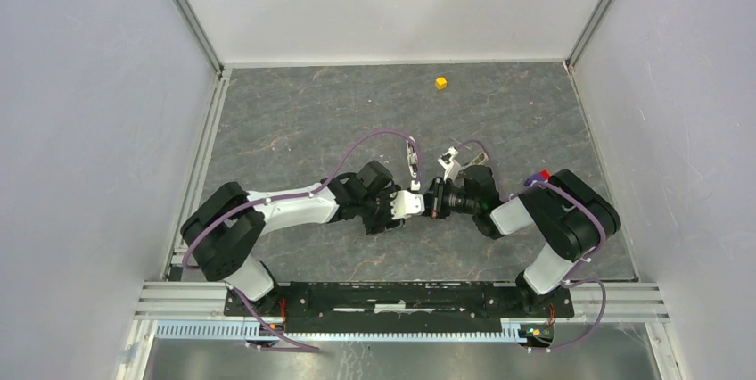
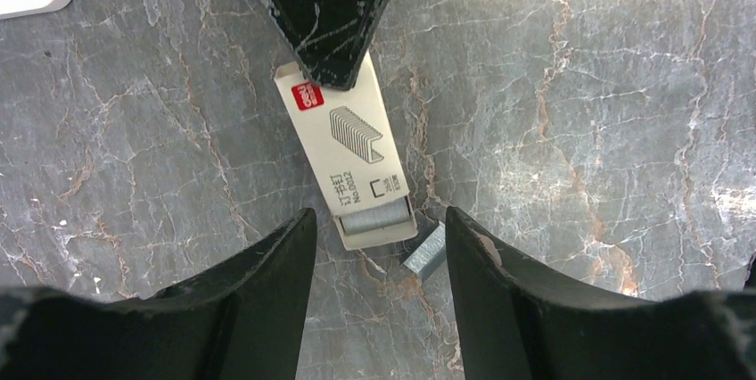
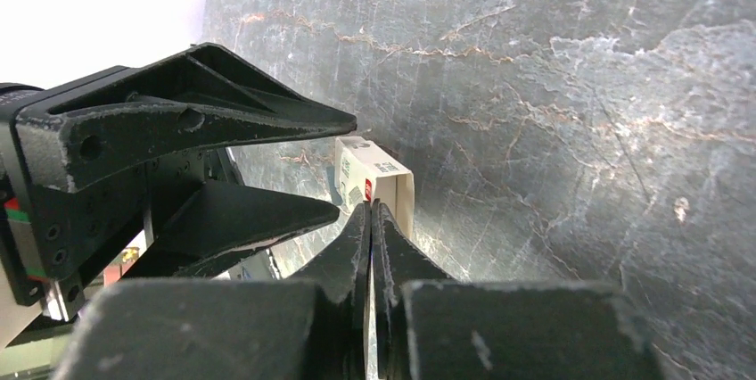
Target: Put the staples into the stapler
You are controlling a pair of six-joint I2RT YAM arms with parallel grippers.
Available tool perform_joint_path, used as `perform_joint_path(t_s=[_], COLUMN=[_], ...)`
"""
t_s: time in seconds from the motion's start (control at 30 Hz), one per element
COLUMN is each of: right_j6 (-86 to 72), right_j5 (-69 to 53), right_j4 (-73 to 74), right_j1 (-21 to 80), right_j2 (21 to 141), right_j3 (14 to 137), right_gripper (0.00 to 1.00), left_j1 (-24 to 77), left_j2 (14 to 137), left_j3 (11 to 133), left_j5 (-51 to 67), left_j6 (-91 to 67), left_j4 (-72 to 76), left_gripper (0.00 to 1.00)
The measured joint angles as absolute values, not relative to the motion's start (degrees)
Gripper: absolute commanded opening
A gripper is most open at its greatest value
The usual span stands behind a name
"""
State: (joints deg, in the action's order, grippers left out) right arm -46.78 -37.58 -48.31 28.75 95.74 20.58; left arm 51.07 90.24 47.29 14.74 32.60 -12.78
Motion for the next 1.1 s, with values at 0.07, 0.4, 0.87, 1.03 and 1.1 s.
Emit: perform_joint_path(t_s=[0.07, 0.4, 0.87, 1.03, 1.1], right_j6=[-47.18, -48.86, -52.8, -54.04, -54.24], right_j5=[-37.67, -38.59, -38.3, -38.06, -37.91], right_j4=[-49.41, -52.27, -57.12, -58.67, -59.11], right_j1=[28.4, 27.62, 26.41, 26.11, 26.09], right_j2=[95.74, 95.74, 95.74, 95.74, 95.74], right_j3=[19.84, 18.46, 14.7, 14.13, 14.13], right_gripper=[0.01, 0.01, 0.0, 0.0, 0.0], left_j1=[51.07, 51.07, 51.07, 51.07, 51.07], left_j2=[90.24, 91.81, 93.41, 94.26, 94.43], left_j3=[47.29, 49.21, 51.22, 51.92, 51.92], left_j5=[14.28, 13.61, 13.63, 13.63, 13.63], left_j6=[32.88, 33.04, 32.97, 32.91, 32.84], left_j4=[-13.13, -13.61, -13.65, -13.63, -13.65], left_gripper=[0.63, 0.62, 0.64, 0.65, 0.65])
